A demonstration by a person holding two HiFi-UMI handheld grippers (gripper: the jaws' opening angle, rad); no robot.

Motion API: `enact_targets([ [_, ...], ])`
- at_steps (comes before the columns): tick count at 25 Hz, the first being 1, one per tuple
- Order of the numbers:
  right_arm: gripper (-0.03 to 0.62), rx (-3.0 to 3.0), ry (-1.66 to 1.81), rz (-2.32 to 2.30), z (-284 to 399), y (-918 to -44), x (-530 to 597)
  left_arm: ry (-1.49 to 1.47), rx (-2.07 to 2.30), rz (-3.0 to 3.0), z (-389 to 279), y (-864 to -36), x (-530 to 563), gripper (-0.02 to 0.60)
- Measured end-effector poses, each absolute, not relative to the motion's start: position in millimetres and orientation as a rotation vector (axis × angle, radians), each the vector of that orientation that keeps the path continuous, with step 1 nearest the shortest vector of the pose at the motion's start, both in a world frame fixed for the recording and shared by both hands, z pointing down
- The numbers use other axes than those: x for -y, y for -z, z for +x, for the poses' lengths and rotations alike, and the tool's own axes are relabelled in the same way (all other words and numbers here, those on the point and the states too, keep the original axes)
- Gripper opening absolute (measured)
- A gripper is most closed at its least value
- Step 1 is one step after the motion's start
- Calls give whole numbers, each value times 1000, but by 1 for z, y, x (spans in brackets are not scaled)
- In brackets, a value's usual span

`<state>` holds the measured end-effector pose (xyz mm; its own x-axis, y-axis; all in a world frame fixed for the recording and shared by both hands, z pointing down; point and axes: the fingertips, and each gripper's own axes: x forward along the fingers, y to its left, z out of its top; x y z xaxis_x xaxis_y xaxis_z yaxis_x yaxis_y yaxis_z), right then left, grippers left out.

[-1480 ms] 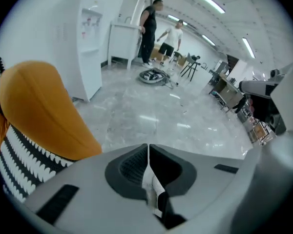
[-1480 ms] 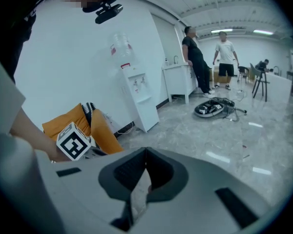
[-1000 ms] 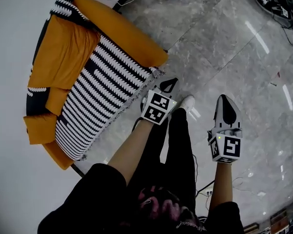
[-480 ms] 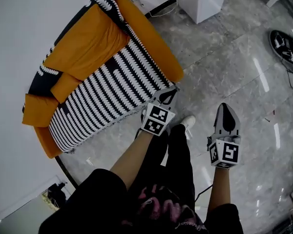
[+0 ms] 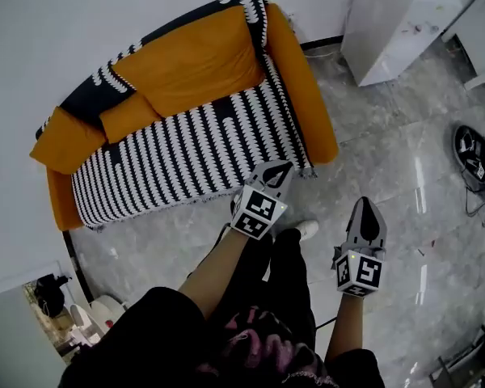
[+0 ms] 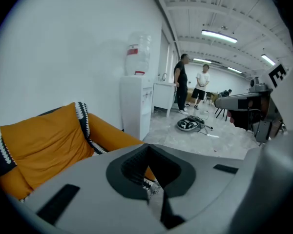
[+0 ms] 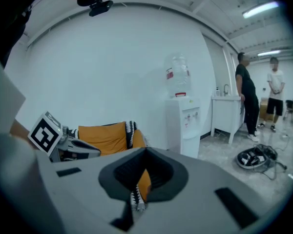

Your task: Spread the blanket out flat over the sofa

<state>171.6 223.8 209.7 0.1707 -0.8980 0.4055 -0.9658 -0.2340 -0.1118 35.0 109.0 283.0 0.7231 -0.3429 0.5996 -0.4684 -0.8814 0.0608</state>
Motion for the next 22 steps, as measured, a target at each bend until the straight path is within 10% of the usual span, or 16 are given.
enact_targets([
  [22, 20, 2170, -224, 1884, -49, -113, -106, -597, 1352, 2532, -273, -179, -45, 11],
])
